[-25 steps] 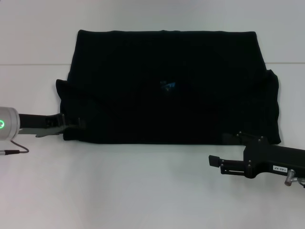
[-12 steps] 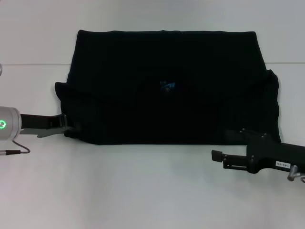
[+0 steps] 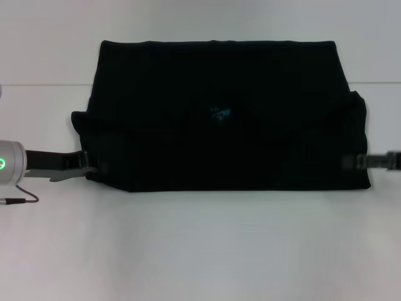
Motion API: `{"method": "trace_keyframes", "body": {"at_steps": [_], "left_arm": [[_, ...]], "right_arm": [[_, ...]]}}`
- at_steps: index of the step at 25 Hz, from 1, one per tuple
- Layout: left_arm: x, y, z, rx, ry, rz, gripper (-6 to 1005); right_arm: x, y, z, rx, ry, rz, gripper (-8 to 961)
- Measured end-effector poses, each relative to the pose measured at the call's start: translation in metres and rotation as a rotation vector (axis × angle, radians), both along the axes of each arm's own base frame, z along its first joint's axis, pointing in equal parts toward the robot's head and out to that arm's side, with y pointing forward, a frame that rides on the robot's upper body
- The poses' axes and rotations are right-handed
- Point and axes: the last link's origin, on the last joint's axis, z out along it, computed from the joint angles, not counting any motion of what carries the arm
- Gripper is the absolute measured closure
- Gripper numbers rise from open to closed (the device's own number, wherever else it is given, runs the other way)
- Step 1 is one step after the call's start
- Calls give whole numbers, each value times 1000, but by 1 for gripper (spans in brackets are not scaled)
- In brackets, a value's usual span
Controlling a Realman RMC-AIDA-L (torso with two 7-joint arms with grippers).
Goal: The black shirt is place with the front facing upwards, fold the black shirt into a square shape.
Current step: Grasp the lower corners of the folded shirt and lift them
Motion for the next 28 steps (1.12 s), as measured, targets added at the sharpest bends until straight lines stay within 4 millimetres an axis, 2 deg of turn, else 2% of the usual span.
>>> {"method": "trace_keyframes", "body": {"at_steps": [5, 10, 14, 19, 28], "left_arm": [[0, -1, 1, -6, -3, -8, 973], [1, 0, 1, -6, -2, -16, 972], [2, 1, 3, -1, -7, -17, 972], [3, 1, 4, -1, -9, -18, 973], [4, 1, 2, -2, -15, -16, 972]], "right_arm": [[-6, 24, 30, -46, -92, -227, 38], [-13, 48, 41, 12, -226, -290, 39], [-17, 57, 26, 8, -277, -282, 38], [-12, 54, 3, -30, -300, -292, 49], [-12, 51, -16, -52, -294, -293, 69]]}}
